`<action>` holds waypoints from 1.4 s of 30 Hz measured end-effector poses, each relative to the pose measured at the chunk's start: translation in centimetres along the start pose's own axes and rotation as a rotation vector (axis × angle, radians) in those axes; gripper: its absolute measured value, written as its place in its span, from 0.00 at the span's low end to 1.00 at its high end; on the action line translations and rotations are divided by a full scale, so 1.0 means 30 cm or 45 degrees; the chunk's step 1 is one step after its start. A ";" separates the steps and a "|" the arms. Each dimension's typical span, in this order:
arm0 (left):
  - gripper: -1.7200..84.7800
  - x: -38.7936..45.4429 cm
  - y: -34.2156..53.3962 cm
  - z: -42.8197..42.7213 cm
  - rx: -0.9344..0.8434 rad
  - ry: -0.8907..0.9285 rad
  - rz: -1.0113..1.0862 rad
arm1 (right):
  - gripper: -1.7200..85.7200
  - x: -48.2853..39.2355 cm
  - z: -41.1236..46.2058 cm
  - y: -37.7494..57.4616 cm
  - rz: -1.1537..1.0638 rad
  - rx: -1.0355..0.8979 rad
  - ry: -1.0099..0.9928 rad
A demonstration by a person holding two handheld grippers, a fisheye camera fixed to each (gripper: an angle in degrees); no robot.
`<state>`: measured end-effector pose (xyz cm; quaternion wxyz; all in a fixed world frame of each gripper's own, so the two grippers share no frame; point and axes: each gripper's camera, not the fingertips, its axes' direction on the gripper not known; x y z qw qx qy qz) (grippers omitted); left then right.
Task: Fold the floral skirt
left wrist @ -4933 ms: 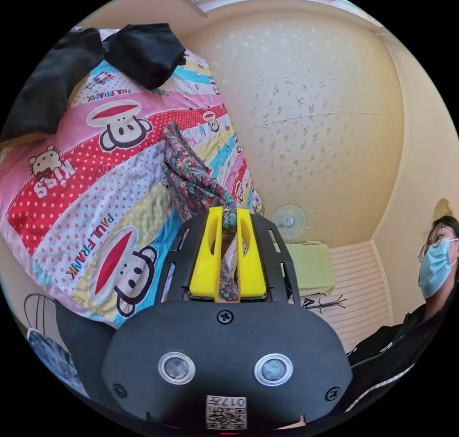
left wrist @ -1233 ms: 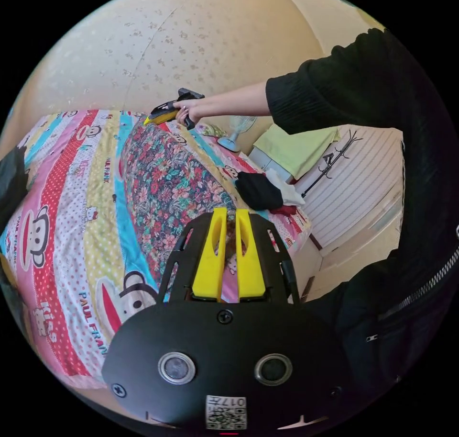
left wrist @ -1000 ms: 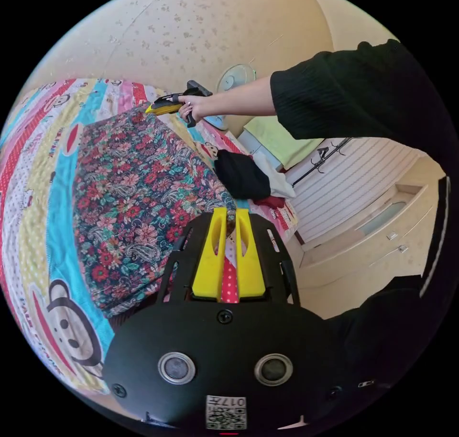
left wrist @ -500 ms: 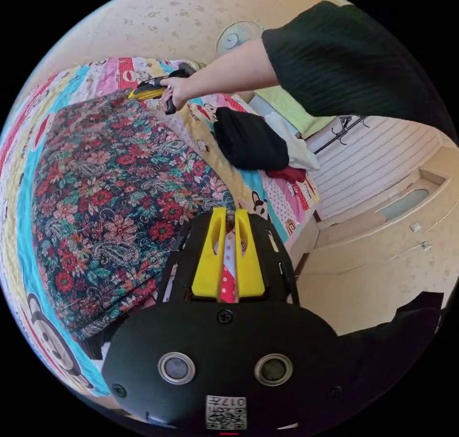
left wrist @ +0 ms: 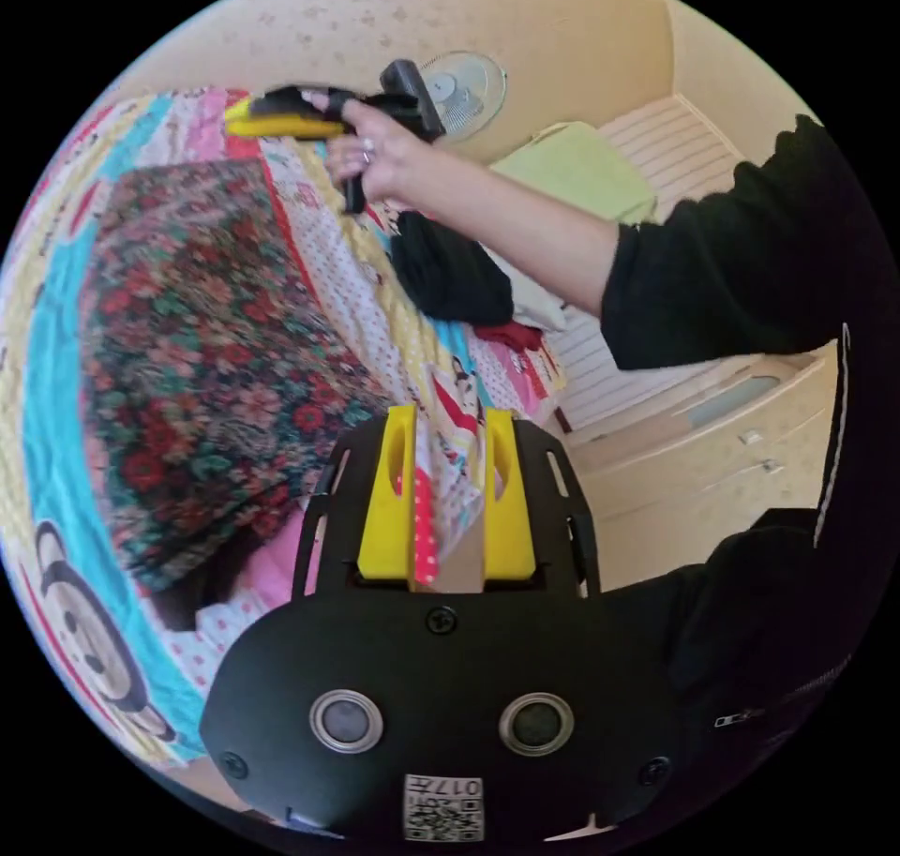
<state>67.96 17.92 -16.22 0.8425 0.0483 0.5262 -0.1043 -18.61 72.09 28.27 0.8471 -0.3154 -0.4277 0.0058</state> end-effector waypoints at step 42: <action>0.10 -0.045 0.434 -0.068 0.042 -0.532 -0.255 | 0.04 -0.746 0.334 0.855 0.189 -0.237 0.895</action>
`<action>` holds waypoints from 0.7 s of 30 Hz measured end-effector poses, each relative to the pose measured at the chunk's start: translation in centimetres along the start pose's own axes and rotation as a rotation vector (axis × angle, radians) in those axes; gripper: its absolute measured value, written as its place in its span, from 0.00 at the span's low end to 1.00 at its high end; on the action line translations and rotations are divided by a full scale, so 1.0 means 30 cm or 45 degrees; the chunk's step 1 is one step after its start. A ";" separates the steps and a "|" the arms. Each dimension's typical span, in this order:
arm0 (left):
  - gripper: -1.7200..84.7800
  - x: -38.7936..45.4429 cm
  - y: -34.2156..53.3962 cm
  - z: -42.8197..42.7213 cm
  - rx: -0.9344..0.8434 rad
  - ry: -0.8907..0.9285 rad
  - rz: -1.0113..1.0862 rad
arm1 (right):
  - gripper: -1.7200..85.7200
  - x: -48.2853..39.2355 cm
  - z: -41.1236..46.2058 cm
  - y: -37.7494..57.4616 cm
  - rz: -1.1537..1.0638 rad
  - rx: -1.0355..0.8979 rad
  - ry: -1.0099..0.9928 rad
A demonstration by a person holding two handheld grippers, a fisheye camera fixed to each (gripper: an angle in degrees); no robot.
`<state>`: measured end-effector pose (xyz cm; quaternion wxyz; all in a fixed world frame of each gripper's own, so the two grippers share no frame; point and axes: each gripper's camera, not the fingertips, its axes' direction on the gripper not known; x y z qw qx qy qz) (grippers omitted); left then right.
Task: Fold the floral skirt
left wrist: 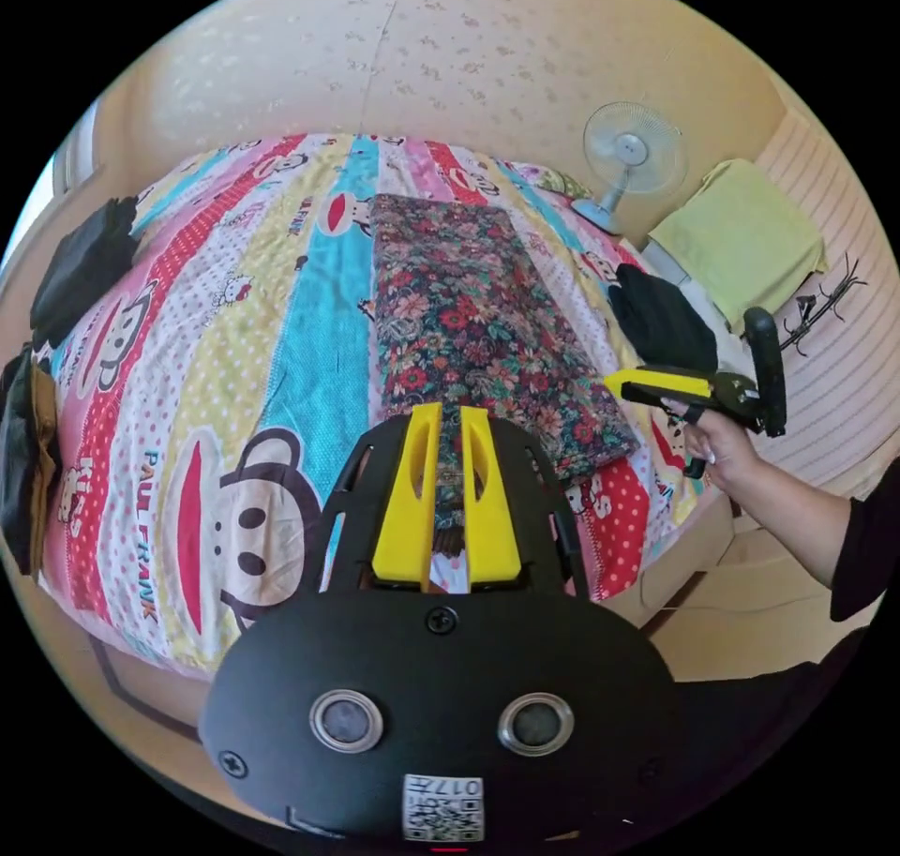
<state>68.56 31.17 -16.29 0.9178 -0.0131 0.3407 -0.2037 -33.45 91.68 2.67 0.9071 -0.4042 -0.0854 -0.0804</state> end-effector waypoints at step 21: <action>0.13 -0.662 0.536 0.401 0.044 0.661 -0.831 | 0.02 0.264 0.269 0.283 0.369 0.065 -0.502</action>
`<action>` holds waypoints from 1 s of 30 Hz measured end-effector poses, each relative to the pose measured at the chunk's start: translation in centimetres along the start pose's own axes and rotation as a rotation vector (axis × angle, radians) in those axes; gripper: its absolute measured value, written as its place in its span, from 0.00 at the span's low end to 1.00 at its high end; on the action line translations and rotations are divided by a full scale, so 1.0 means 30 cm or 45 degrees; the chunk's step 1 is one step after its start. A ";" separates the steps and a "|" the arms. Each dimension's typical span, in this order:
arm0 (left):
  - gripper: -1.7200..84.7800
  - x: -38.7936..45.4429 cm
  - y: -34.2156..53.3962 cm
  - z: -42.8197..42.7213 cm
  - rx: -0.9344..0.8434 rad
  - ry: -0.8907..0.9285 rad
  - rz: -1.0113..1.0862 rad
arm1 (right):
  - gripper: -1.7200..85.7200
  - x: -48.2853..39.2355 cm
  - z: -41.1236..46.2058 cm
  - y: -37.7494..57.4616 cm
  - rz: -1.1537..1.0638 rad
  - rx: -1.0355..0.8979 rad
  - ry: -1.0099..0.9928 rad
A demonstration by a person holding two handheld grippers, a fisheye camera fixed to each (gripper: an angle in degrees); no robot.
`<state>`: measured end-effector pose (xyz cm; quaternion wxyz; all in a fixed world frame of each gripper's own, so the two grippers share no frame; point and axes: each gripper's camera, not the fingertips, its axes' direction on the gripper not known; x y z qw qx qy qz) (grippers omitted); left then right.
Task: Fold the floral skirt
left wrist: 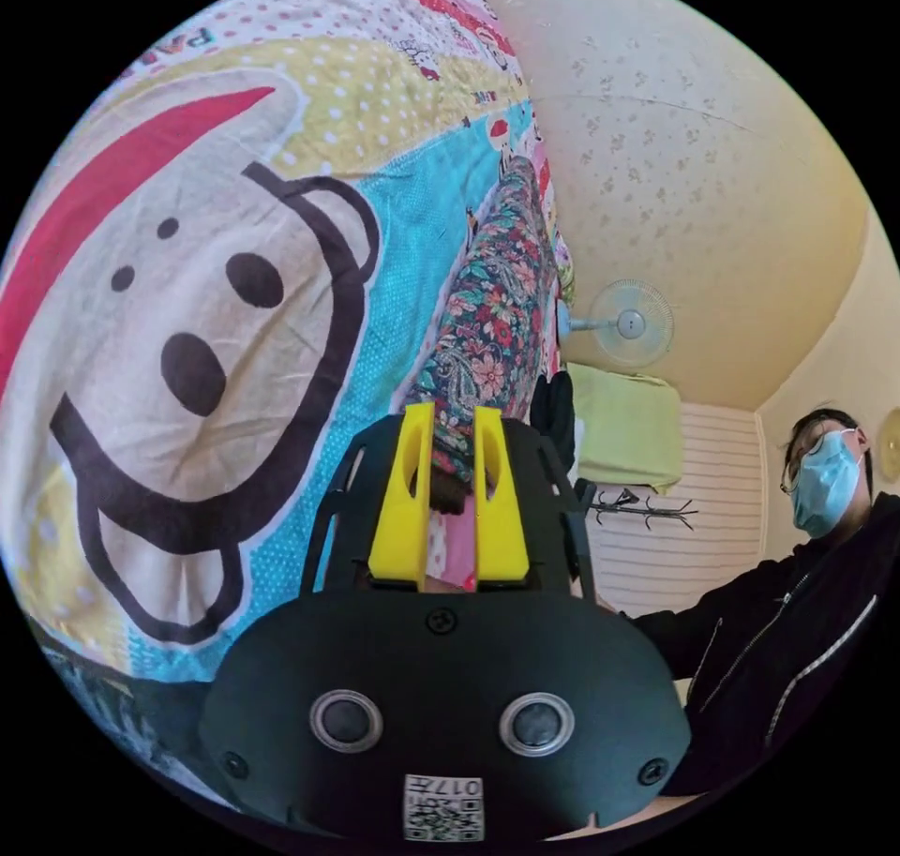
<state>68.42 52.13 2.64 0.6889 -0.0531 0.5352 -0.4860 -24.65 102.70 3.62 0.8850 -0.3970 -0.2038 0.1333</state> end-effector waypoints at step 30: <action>0.09 0.067 -0.039 0.246 -0.268 0.239 0.144 | 0.16 0.284 -0.006 0.478 1.110 0.651 -1.048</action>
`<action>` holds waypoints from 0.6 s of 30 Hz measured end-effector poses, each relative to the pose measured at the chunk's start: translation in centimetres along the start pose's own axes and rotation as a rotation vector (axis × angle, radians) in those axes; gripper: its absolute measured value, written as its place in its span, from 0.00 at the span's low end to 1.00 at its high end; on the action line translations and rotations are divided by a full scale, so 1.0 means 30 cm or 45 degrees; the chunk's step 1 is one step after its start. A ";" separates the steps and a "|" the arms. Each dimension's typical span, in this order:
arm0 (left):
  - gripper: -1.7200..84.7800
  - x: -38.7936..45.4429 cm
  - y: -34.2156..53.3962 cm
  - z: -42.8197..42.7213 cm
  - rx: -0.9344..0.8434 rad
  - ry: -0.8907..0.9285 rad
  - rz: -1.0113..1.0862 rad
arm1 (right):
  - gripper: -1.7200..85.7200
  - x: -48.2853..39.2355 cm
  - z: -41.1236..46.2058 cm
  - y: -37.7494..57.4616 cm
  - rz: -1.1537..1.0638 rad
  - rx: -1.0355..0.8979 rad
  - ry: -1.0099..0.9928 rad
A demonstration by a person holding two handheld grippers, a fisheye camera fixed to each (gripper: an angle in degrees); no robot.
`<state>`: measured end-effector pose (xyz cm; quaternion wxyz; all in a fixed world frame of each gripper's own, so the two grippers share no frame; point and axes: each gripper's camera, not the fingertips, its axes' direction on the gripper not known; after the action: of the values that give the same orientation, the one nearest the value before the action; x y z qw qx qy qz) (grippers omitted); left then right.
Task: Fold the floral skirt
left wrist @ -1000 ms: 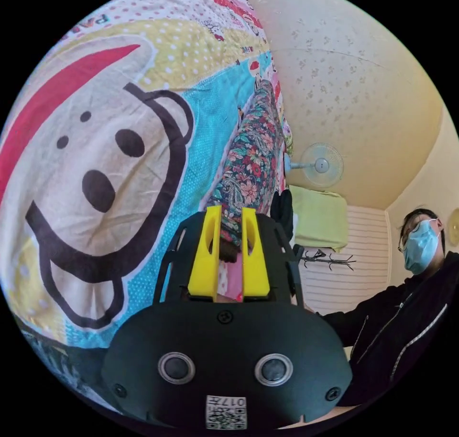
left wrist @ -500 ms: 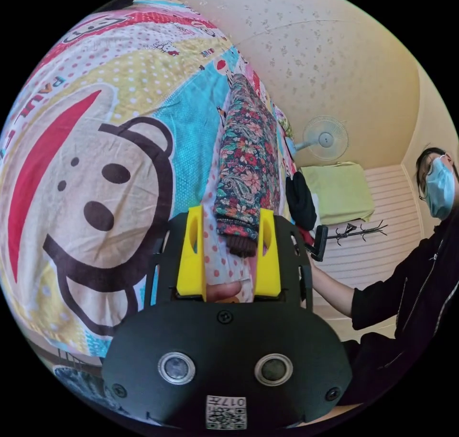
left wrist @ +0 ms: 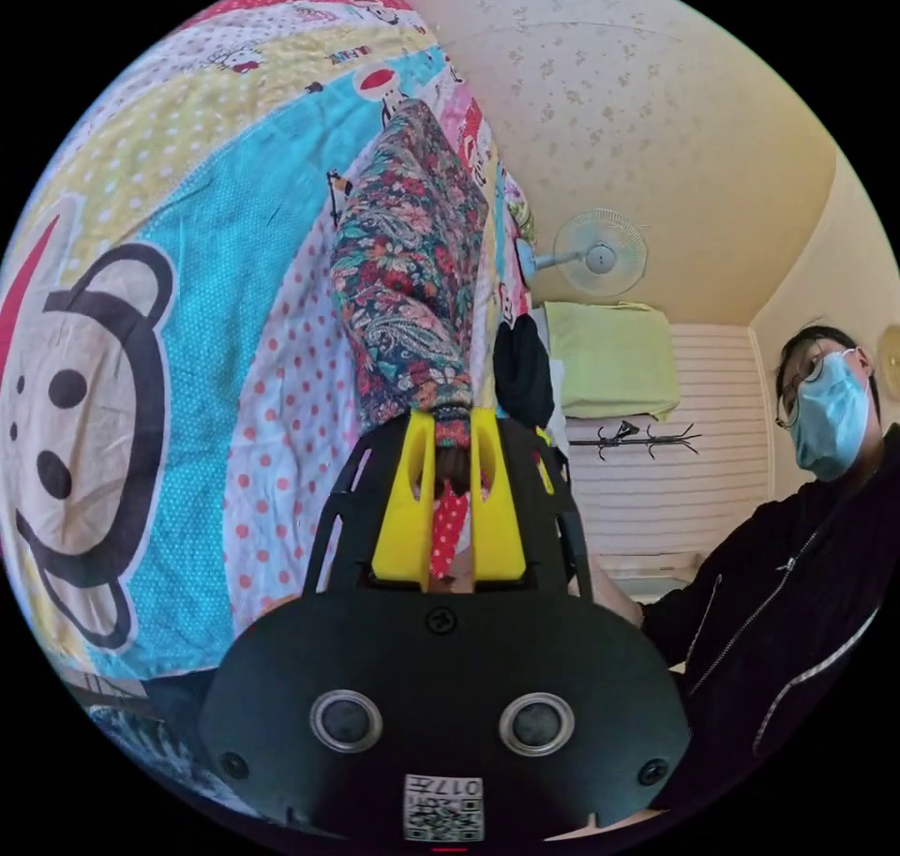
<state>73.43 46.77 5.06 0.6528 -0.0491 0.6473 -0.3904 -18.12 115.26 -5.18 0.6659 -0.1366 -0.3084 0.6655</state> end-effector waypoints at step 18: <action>0.09 0.158 -0.082 0.018 0.013 0.099 0.055 | 0.11 0.271 0.319 0.055 0.485 0.059 -0.531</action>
<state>72.14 42.10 2.73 0.6357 -0.0168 0.6711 -0.3811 -25.73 121.10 3.11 0.4539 -0.0372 -0.3922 0.7992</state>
